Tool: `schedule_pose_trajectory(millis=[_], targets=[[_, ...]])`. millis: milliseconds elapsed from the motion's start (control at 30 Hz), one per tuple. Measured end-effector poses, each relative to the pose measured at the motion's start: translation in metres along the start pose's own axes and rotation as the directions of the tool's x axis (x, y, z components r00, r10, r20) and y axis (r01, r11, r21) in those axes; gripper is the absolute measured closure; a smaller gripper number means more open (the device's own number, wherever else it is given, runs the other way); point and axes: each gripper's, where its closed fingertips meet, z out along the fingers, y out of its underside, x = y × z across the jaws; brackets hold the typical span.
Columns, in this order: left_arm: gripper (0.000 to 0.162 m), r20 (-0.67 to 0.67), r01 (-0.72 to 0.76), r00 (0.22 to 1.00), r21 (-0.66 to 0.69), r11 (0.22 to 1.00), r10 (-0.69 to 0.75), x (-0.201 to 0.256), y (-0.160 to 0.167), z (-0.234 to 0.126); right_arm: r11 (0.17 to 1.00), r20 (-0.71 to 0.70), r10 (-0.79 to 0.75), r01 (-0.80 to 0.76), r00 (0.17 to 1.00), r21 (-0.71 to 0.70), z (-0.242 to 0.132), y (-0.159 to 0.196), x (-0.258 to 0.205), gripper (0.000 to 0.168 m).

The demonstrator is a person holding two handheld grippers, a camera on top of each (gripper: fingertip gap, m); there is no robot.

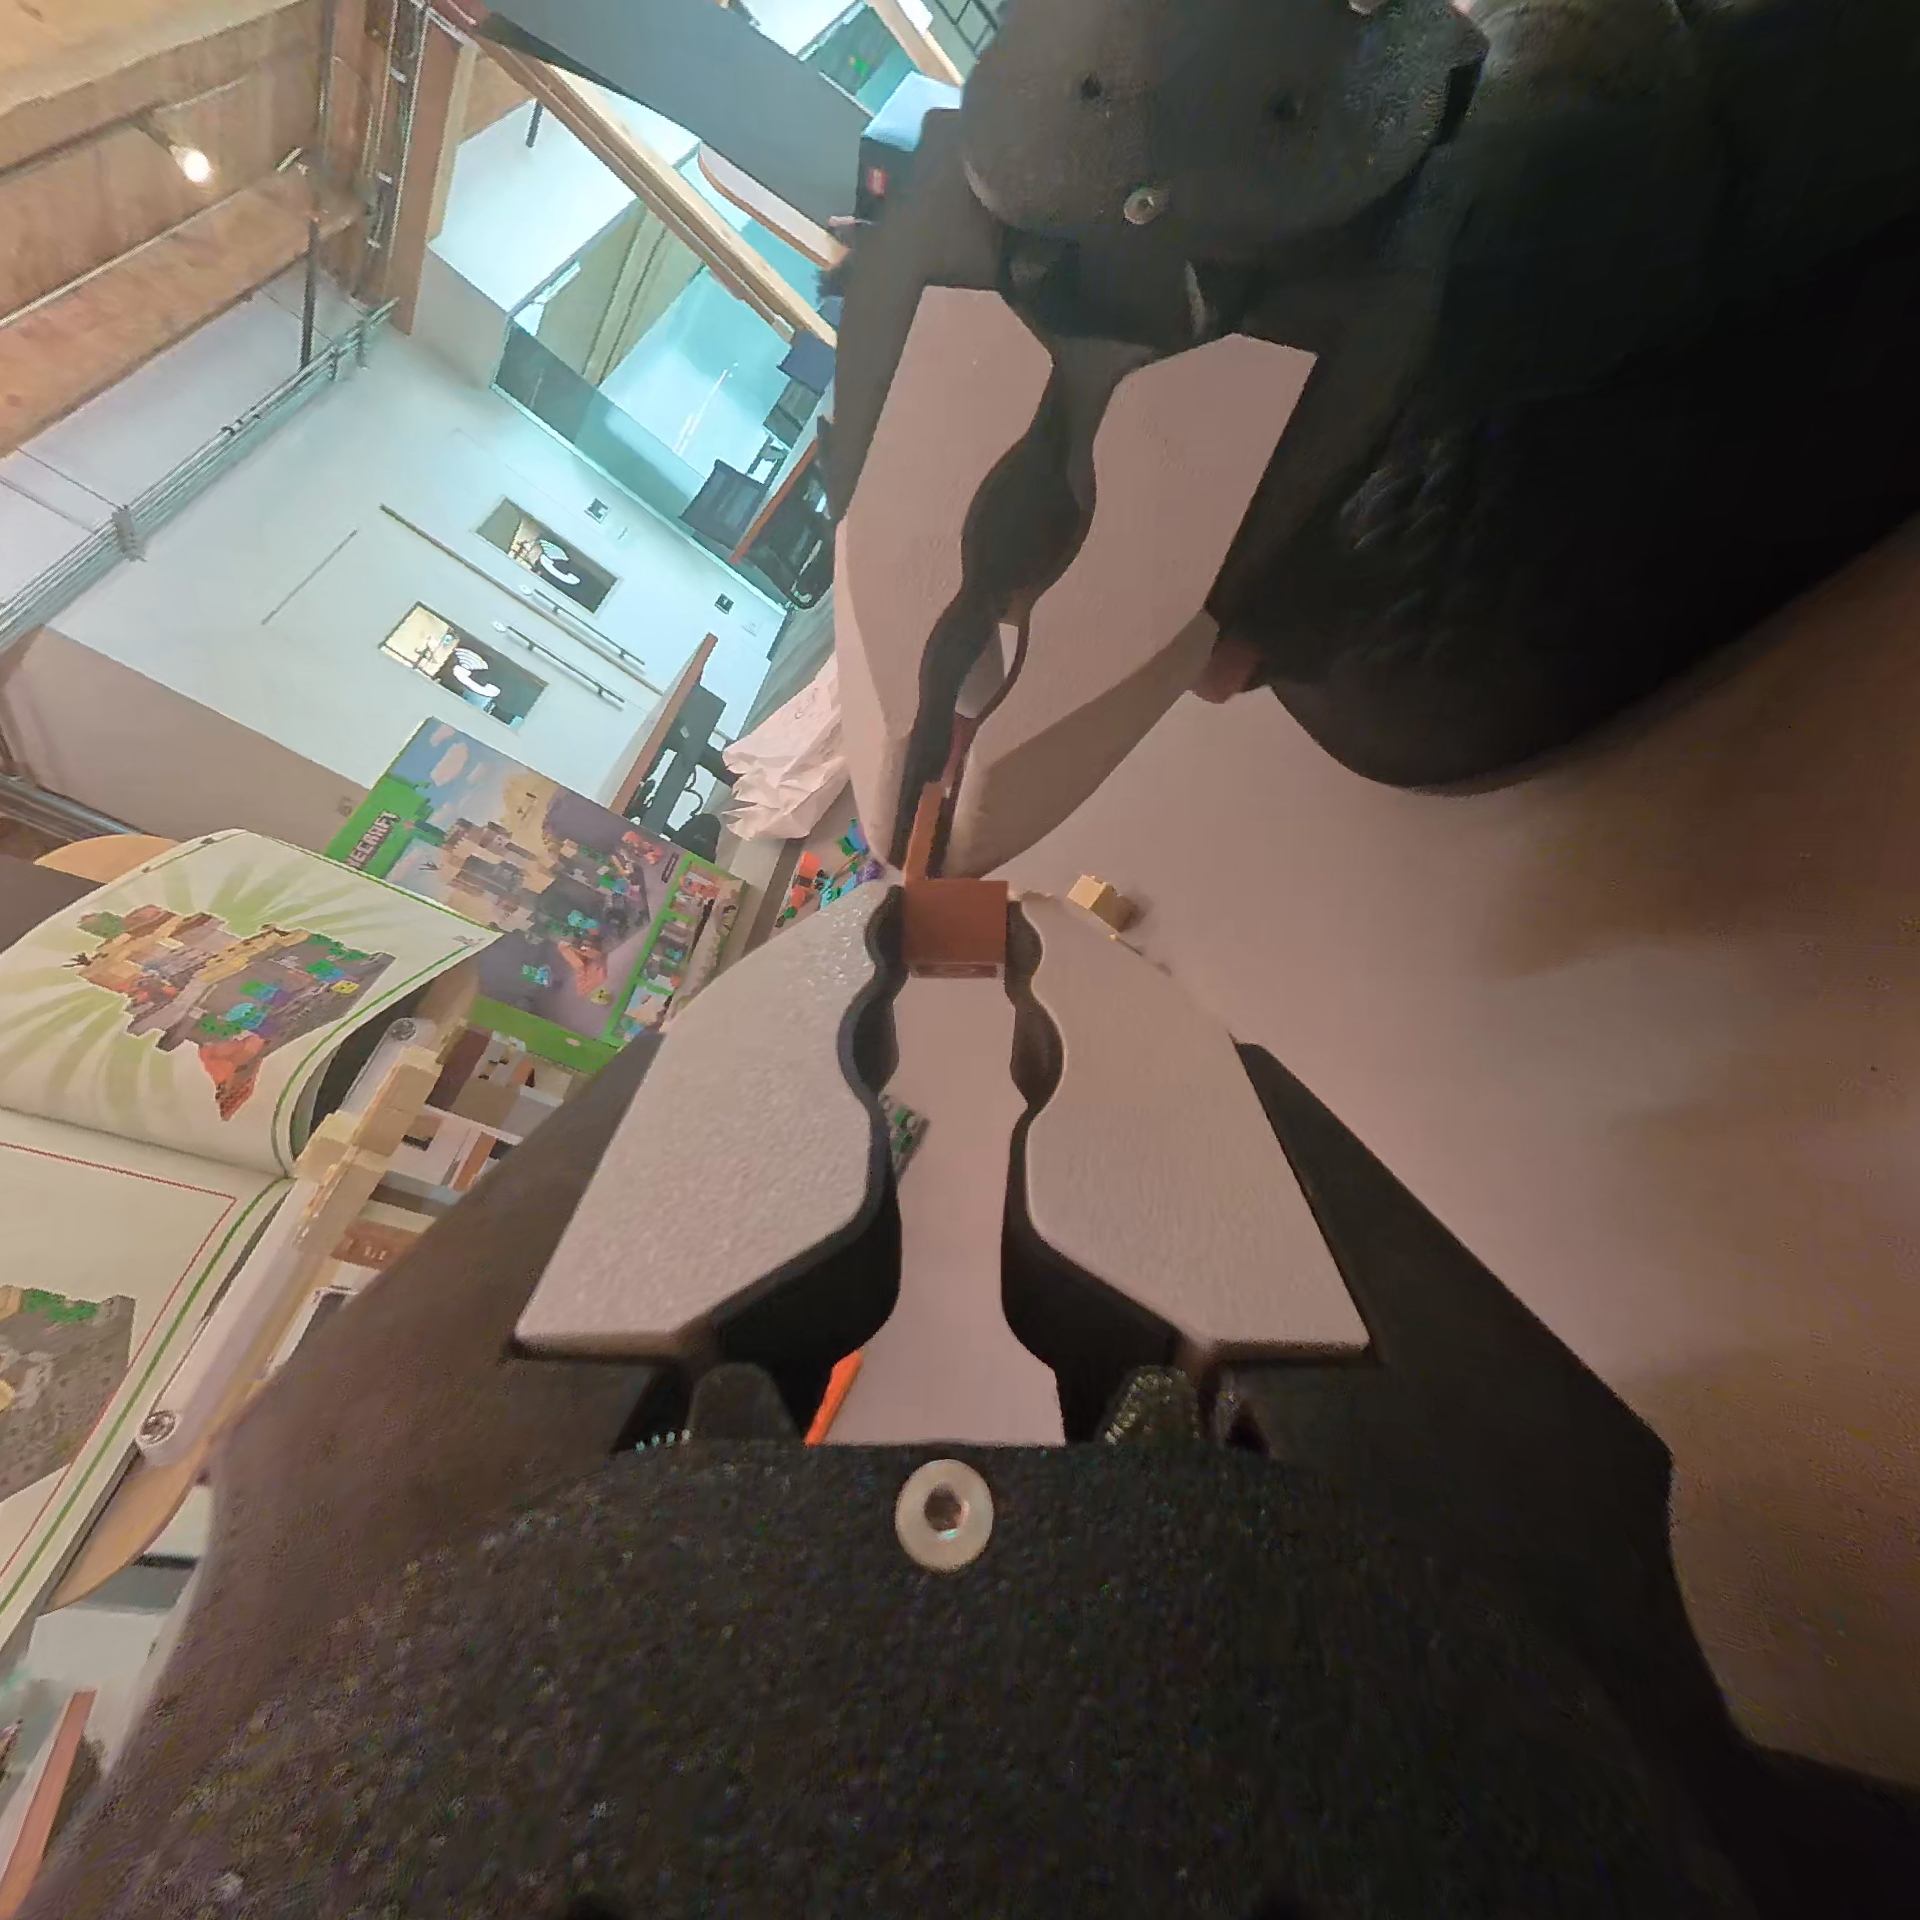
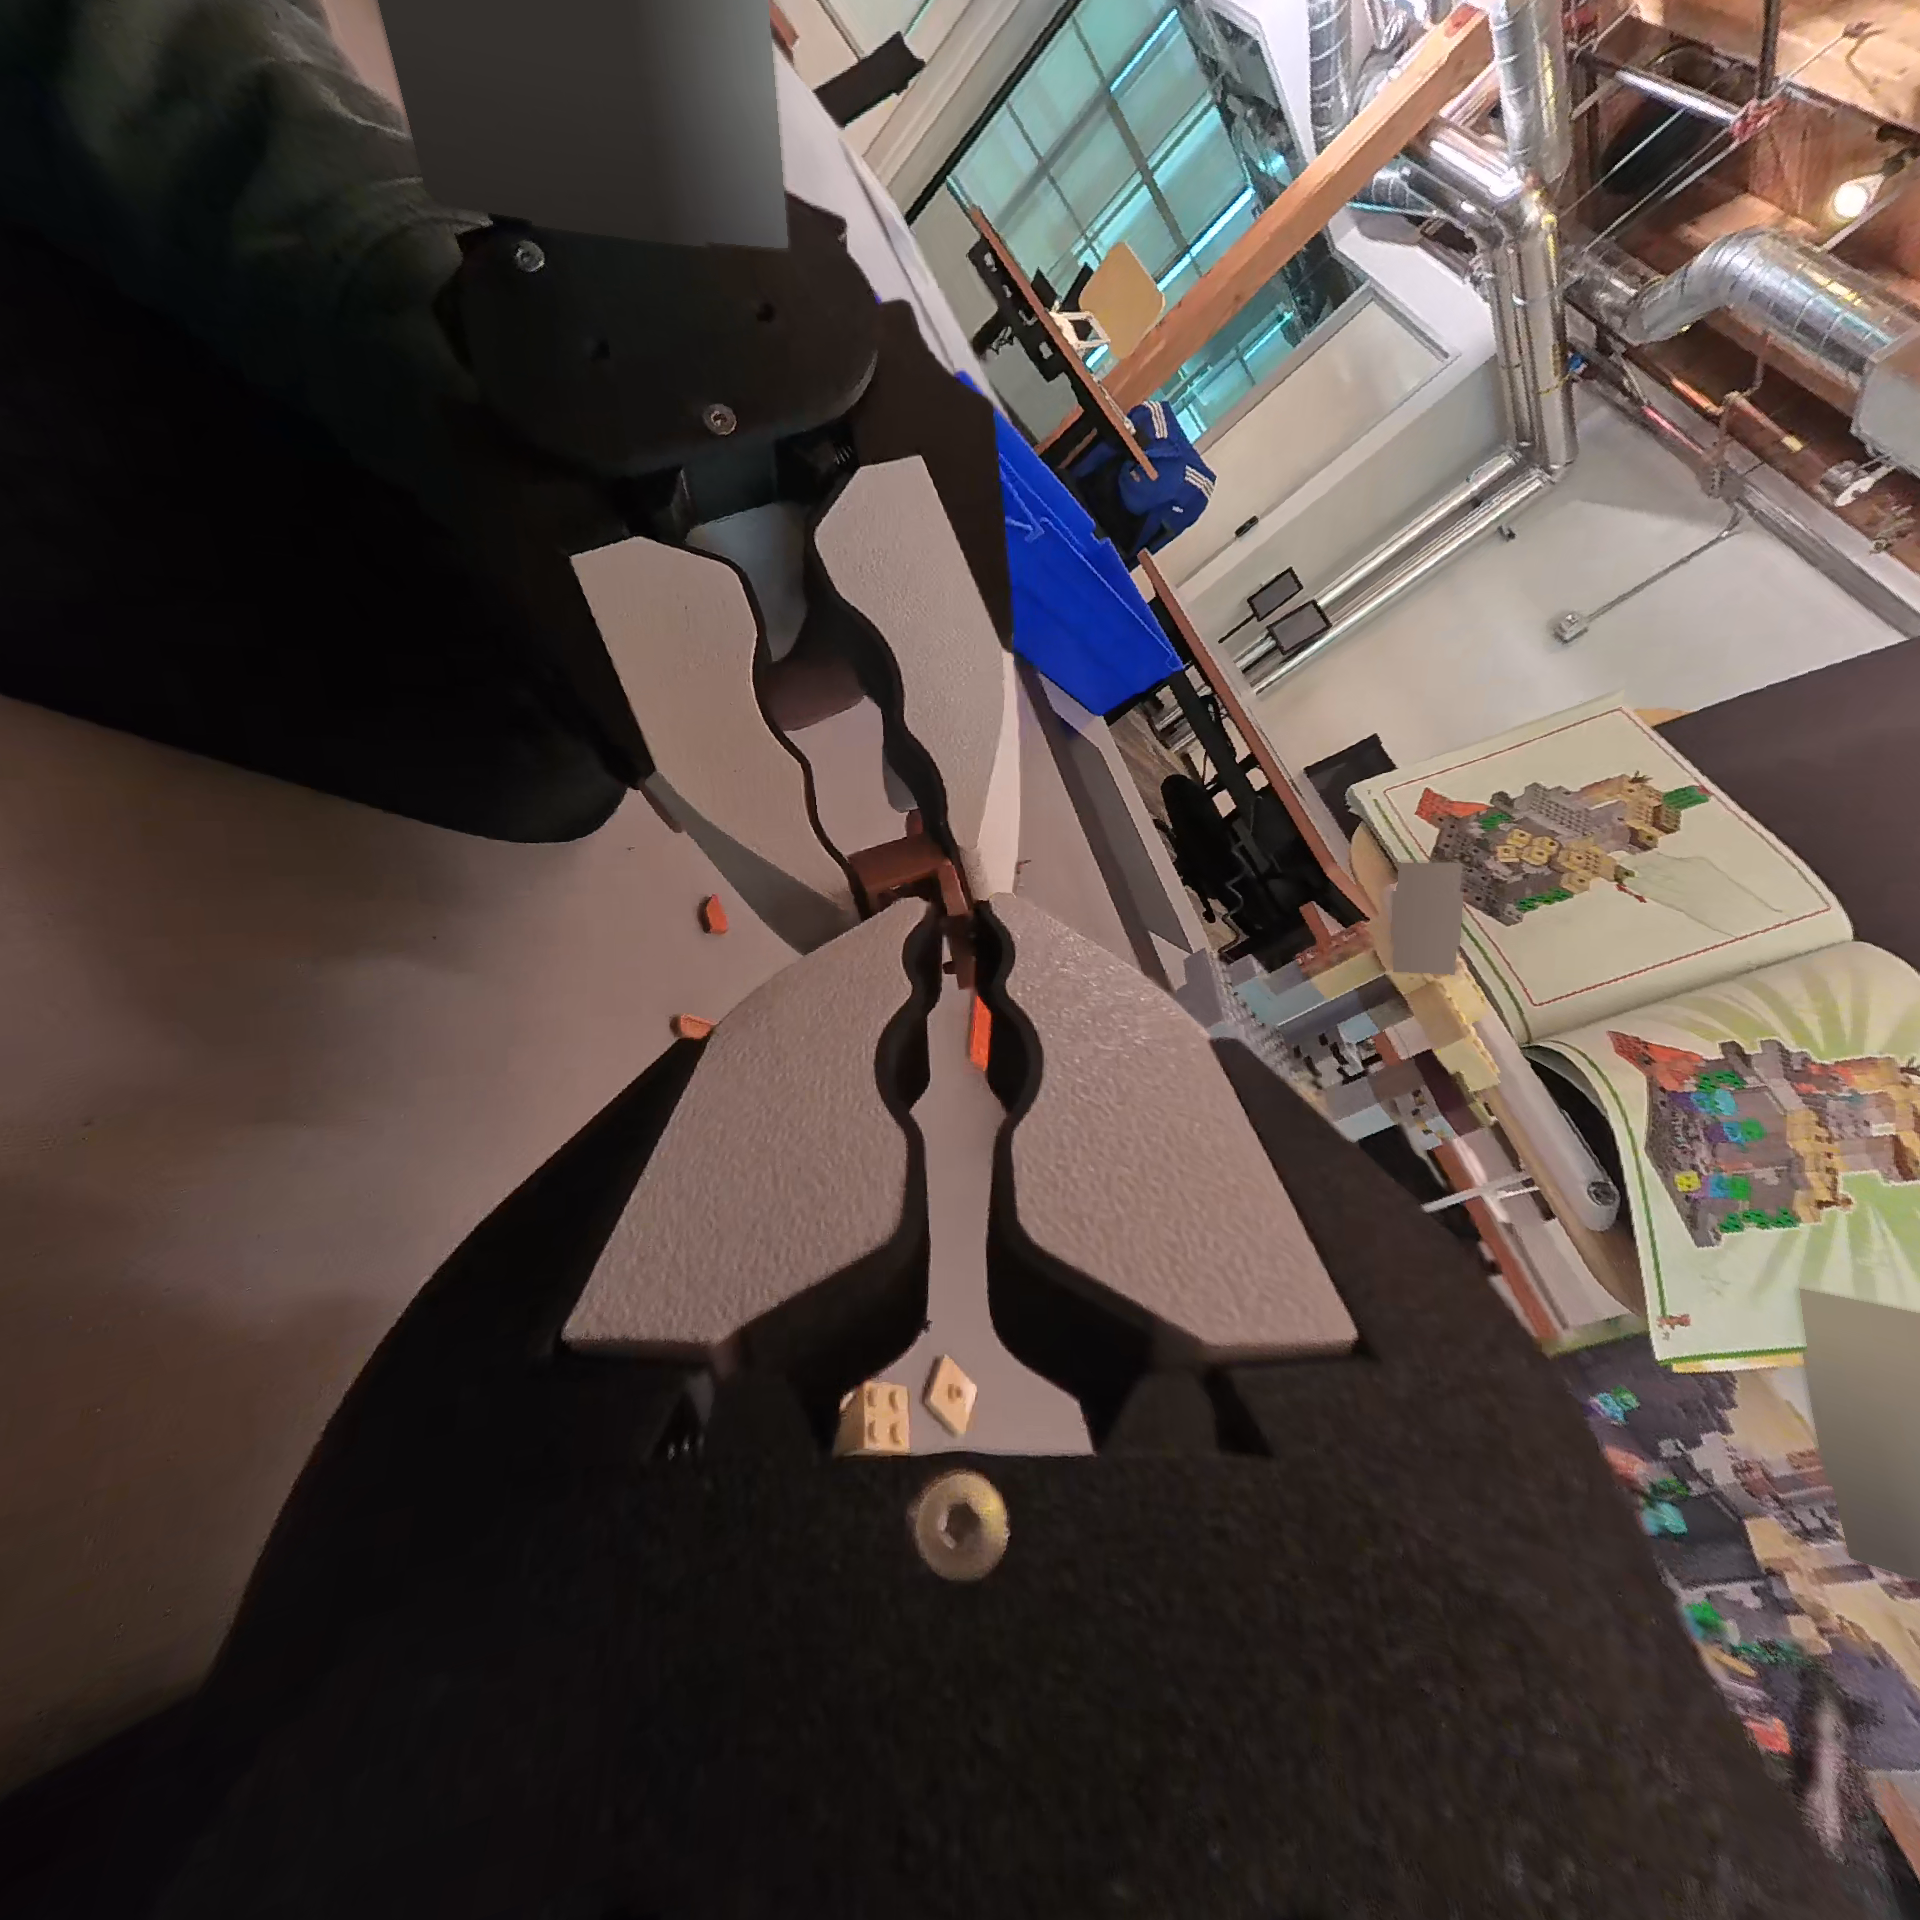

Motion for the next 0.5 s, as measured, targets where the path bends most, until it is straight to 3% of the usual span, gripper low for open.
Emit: schedule_pose_trajectory(millis=[133,200,400,467,500], targets=[[0.144,-0.089,0.156,0.984,0.029,0.987,-0.153,0.004,-0.004,-0.001,0.993,0.063,0.119,-0.118,0.991,-0.012,-0.002,-0.001,-0.001,0.164],[0.144,-0.161,0.286,0.947,0.034,0.958,-0.277,0.007,-0.005,-0.001,0.982,0.099,0.19,-0.189,0.977,-0.013,-0.004,-0.001,-0.001,0.164],[0.143,-0.3,0.495,0.833,0.028,0.868,-0.465,0.012,-0.011,-0.002,0.931,0.193,0.358,-0.365,0.914,0.003,-0.008,-0.001,-0.002,0.165],[0.143,-0.213,0.528,0.827,-0.017,0.849,-0.519,-0.004,0.01,-0.003,0.87,0.229,0.453,-0.483,0.862,0.099,-0.023,-0.012,0.012,0.165],[0.144,-0.203,0.611,0.773,-0.019,0.792,-0.601,-0.017,0.022,-0.01,0.839,0.211,0.498,-0.529,0.841,0.129,-0.032,-0.01,0.024,0.165]])
